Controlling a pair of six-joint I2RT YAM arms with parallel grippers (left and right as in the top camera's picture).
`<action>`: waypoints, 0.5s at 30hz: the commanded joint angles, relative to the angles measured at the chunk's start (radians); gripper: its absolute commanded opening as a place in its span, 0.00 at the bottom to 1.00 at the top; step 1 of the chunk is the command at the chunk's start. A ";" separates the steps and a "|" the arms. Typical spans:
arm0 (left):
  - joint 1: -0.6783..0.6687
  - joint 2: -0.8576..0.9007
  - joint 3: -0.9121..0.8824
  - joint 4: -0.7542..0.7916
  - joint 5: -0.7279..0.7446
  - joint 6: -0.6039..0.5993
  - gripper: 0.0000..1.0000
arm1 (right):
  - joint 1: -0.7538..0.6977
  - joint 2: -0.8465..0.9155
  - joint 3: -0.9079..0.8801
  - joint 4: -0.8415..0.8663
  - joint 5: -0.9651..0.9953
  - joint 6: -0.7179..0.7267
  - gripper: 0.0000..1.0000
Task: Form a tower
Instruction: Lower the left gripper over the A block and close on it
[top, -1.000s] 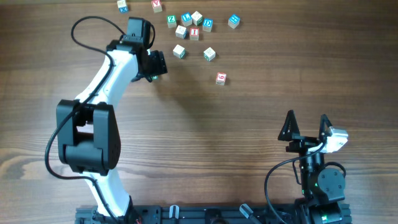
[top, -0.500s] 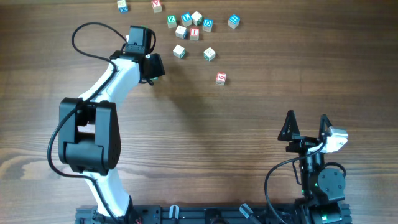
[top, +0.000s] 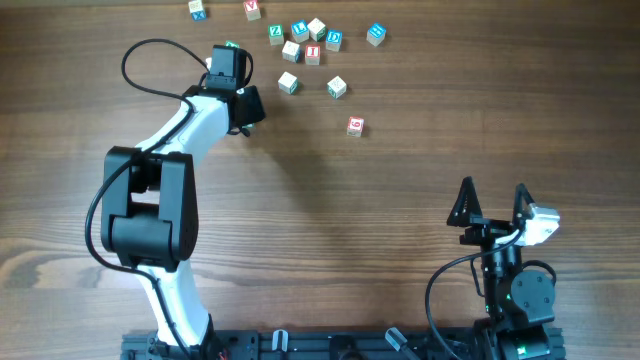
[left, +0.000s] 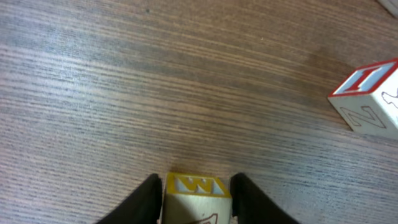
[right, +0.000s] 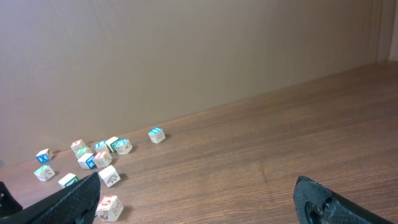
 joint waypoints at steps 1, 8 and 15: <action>-0.003 0.013 -0.010 -0.028 -0.004 -0.002 0.34 | -0.004 -0.004 -0.001 0.004 0.010 -0.017 1.00; -0.003 -0.058 -0.009 -0.091 0.028 -0.002 0.32 | -0.004 -0.004 -0.001 0.005 0.010 -0.017 1.00; -0.012 -0.315 -0.009 -0.343 0.101 -0.013 0.32 | -0.004 -0.004 -0.001 0.004 0.010 -0.017 1.00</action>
